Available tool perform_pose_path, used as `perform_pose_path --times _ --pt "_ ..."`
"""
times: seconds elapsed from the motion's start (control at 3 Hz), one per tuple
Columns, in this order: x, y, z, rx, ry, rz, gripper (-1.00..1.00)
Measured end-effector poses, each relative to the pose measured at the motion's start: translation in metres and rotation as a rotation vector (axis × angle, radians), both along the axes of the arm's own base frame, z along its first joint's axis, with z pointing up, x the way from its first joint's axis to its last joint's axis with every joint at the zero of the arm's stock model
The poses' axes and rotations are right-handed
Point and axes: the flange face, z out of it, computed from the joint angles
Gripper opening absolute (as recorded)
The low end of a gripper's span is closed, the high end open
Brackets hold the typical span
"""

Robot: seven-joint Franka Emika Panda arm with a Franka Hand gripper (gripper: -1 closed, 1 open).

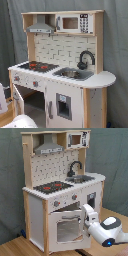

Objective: Play with the kitchen

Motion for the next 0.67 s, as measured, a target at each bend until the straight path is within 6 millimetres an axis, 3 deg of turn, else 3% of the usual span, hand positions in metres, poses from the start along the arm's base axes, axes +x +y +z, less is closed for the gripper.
perform_pose_path --times 0.67 --pt "-0.030 0.014 0.072 -0.056 -0.072 -0.018 1.00"
